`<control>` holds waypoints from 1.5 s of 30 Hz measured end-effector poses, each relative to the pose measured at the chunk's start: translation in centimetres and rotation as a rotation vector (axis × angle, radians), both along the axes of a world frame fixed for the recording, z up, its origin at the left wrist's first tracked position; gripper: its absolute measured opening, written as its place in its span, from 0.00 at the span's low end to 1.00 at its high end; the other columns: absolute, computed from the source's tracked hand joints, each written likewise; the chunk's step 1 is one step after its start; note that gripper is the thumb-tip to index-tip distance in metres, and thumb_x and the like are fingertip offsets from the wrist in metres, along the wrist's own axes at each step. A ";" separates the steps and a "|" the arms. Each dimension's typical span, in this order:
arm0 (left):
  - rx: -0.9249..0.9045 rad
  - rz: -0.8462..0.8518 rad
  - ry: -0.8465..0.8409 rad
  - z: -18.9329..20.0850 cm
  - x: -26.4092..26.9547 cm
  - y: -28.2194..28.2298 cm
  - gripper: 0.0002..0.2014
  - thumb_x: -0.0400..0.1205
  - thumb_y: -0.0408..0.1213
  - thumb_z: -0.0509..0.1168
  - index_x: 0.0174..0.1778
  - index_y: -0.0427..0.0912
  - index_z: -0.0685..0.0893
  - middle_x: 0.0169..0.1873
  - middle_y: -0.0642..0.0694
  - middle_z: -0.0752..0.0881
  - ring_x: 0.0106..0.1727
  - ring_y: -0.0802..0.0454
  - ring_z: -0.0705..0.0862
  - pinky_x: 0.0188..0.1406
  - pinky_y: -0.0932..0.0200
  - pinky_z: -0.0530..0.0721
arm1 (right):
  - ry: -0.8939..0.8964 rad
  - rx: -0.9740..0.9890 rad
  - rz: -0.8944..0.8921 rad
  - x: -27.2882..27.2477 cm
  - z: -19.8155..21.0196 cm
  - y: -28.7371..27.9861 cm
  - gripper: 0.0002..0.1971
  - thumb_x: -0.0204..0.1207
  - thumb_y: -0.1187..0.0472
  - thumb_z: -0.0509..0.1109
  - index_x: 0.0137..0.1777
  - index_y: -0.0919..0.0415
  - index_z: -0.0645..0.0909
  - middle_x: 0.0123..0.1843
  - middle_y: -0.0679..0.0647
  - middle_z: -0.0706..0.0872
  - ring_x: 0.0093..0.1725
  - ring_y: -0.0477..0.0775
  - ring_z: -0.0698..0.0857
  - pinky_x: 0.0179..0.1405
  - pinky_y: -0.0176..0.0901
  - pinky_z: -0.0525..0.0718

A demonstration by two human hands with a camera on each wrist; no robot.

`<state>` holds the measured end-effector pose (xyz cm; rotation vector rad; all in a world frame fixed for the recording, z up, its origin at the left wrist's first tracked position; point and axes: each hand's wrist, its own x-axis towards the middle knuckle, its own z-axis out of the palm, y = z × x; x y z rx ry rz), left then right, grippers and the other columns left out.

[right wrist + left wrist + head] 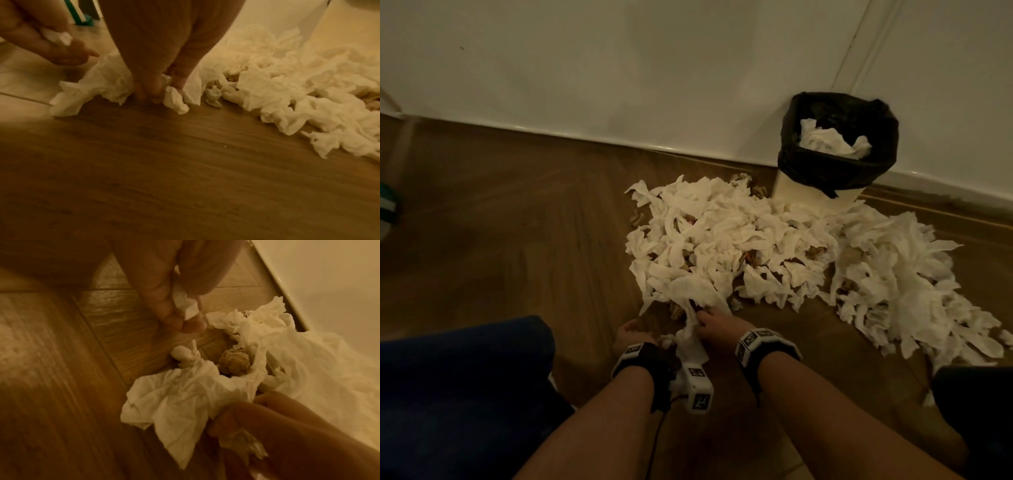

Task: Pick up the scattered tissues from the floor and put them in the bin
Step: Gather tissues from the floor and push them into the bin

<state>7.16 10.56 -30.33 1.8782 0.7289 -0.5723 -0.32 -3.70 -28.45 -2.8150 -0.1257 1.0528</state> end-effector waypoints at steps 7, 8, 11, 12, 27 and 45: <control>0.107 -0.114 0.052 0.5 0.2 0.4 0.25 0.81 0.35 0.61 0.75 0.41 0.70 0.69 0.34 0.76 0.65 0.34 0.77 0.57 0.48 0.76 | -0.079 0.013 0.088 0.0 0.3 -0.2 0.22 0.83 0.62 0.59 0.76 0.64 0.65 0.75 0.66 0.65 0.73 0.65 0.65 0.69 0.53 0.70; 0.113 -0.127 0.059 0.2 0.2 0.3 0.27 0.79 0.34 0.63 0.76 0.41 0.68 0.69 0.34 0.75 0.66 0.34 0.77 0.59 0.47 0.76 | -0.068 0.030 0.064 0.1 0.3 -0.2 0.22 0.83 0.62 0.59 0.76 0.64 0.64 0.75 0.66 0.64 0.73 0.65 0.65 0.69 0.52 0.70; 0.097 -0.101 0.051 0.4 0.3 -0.2 0.27 0.81 0.28 0.61 0.77 0.37 0.66 0.71 0.32 0.73 0.68 0.33 0.75 0.66 0.46 0.75 | -0.168 0.028 0.062 0.2 1.1 -0.2 0.23 0.85 0.58 0.54 0.78 0.65 0.62 0.77 0.65 0.64 0.75 0.65 0.65 0.73 0.56 0.66; 0.080 -0.106 0.050 0.4 0.4 -0.4 0.26 0.82 0.27 0.60 0.77 0.36 0.66 0.71 0.31 0.74 0.68 0.34 0.75 0.67 0.47 0.74 | -0.200 0.012 0.076 0.2 1.4 -0.5 0.22 0.85 0.59 0.54 0.77 0.65 0.63 0.76 0.65 0.65 0.75 0.65 0.66 0.73 0.56 0.67; -0.378 -0.287 -0.195 10.6 1.7 -9.5 0.22 0.89 0.33 0.46 0.81 0.38 0.56 0.68 0.34 0.77 0.55 0.38 0.83 0.57 0.41 0.77 | -0.636 0.067 -0.427 -1.1 12.8 -9.3 0.22 0.79 0.72 0.59 0.70 0.53 0.70 0.66 0.57 0.77 0.63 0.59 0.77 0.57 0.47 0.75; -0.029 -1.037 -0.979 24.9 3.0 -30.5 0.10 0.79 0.37 0.66 0.56 0.42 0.82 0.54 0.38 0.80 0.52 0.42 0.81 0.46 0.61 0.72 | -1.039 -0.133 -0.875 -2.2 25.6 -28.4 0.11 0.81 0.67 0.63 0.56 0.68 0.84 0.60 0.62 0.78 0.55 0.62 0.81 0.54 0.42 0.76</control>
